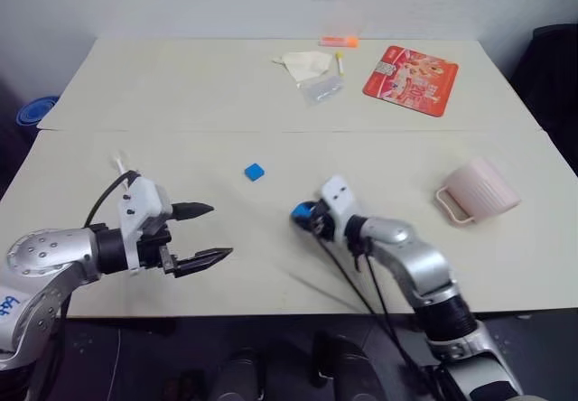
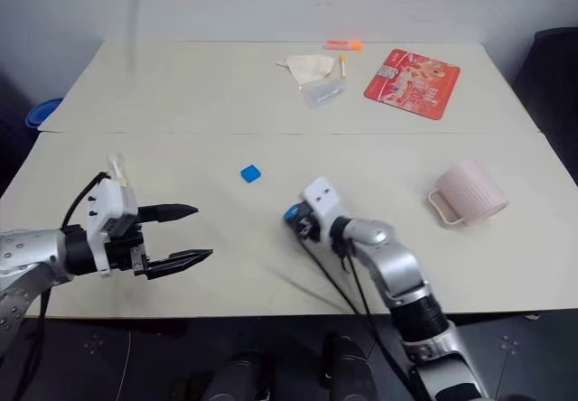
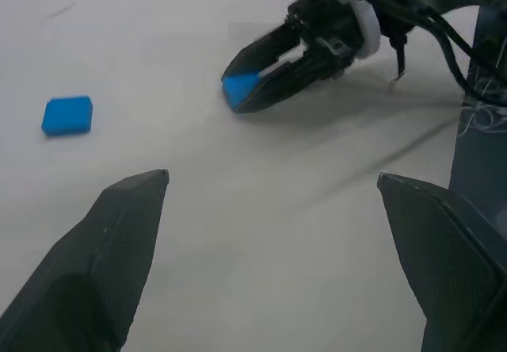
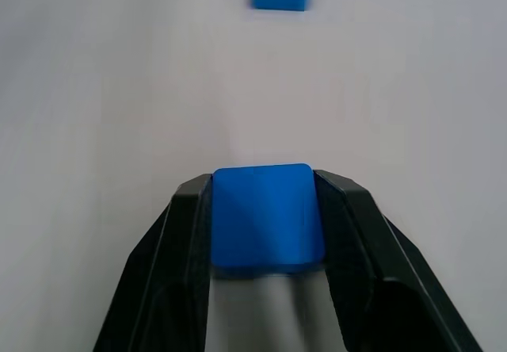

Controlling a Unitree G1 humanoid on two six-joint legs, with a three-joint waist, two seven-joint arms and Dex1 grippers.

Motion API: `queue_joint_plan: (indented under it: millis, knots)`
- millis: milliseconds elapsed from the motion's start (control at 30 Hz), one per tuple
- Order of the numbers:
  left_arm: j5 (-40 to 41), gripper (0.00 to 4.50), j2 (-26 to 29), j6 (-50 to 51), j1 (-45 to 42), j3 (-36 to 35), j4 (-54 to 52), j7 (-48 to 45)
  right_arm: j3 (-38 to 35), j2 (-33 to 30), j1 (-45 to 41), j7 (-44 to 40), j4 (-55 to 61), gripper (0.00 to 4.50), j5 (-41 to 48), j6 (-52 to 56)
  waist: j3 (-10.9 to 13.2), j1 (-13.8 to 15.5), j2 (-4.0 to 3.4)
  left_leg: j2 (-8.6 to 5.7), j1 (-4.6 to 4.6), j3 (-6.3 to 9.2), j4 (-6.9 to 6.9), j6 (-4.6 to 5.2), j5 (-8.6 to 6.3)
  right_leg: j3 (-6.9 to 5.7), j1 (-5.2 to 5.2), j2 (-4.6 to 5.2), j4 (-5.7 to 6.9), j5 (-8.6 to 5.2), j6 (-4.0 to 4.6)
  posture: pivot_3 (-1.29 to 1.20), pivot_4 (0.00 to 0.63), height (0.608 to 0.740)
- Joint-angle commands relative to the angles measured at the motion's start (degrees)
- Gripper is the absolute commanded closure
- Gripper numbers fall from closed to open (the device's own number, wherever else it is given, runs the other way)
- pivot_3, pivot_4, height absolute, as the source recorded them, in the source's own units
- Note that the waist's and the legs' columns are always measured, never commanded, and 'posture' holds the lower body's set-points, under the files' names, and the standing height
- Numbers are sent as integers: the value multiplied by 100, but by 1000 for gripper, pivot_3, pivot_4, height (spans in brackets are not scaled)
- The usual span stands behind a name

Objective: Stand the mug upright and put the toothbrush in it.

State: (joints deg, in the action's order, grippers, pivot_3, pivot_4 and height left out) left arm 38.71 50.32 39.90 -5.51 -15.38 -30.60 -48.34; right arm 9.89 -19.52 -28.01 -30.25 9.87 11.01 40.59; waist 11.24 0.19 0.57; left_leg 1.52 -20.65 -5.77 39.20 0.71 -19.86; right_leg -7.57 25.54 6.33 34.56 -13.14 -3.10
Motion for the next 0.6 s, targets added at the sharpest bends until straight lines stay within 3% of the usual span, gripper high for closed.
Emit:
queue_joint_plan:
  millis: [33, 167, 333, 433, 600]
  knots:
    - [-72, 0, -140, -213, -426, 458, -7, -91, -1160, -581, -373, 177, 761, 3014, 207, 391, 0, -4, 0, 1, -1, 0, 0, 0, 0, 0, 1, -1, -2, 0, -1, 0, 150, 740]
    - [-127, 0, -427, -306, -968, 936, 122, -154, -2738, -1604, -676, 227, 858, 3014, 505, 964, 2, 3, -3, 8, -5, 0, -1, -3, -3, -4, 2, -11, -8, 0, 0, 0, 150, 740]
    - [-281, 0, -530, -529, -1224, 1205, 360, -346, -4086, -2456, -174, 432, 460, 3014, 425, 1314, 1, -16, -2, 16, -6, -9, -4, -2, -4, -1, 3, -25, -21, 0, 0, 0, 150, 740]
    - [-332, 0, -610, -586, -1391, 1324, 457, -389, -4606, -2559, 453, 488, 341, 3014, 383, 1303, -2, -12, 3, 21, 4, -17, -4, -4, -4, 12, -3, -36, -18, 0, 0, 0, 150, 740]
    - [-349, 0, -671, -575, -1515, 1379, 452, -398, -4894, -2114, 1409, 703, 497, 3014, 435, 1281, 0, -28, -5, 25, 21, -36, -4, -4, -4, 46, -4, -47, -6, 1, -2, 0, 150, 740]
